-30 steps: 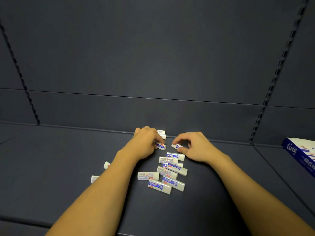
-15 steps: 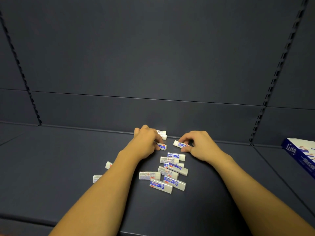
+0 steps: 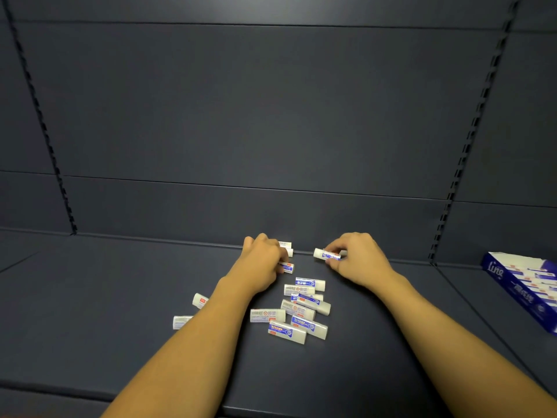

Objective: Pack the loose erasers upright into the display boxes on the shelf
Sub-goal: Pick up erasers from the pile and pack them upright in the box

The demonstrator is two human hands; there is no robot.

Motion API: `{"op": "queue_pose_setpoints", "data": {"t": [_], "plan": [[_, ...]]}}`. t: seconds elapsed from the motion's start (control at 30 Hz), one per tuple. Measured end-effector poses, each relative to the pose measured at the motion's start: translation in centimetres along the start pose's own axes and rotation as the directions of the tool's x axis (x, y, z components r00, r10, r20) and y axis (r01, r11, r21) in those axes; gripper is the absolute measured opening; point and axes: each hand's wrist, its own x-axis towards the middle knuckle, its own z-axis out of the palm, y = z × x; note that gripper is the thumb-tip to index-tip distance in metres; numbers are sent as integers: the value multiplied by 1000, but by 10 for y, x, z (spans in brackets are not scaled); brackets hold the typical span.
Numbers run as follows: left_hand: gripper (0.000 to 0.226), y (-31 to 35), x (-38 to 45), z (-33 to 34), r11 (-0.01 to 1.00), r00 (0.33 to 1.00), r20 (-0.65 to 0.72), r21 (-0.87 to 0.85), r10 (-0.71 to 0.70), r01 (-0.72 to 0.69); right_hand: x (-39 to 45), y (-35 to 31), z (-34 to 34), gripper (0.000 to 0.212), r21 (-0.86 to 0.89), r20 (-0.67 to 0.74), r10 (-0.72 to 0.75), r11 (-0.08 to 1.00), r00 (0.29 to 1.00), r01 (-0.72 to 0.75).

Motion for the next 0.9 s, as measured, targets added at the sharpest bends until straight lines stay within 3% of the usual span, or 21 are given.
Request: {"op": "queue_pose_setpoints", "data": {"t": [0.27, 0.4, 0.7, 0.9], "plan": [[26, 6, 1, -20, 978, 991, -82, 191, 107, -90, -20, -5, -27, 19, -95, -94, -64, 994, 994, 55], [24, 15, 10, -43, 971, 970, -165, 188, 179, -147, -28, -6, -43, 19, -166, -125, -56, 985, 991, 35], [30, 47, 37, -65, 901, 908, -100, 210, 407, -381, -56, -6, -82, 26, -332, -131, 20, 941, 991, -63], [30, 79, 41, -62, 885, 889, -112, 207, 444, -416, -90, 2, -109, 22, -413, -129, 126, 895, 984, -169]]}}
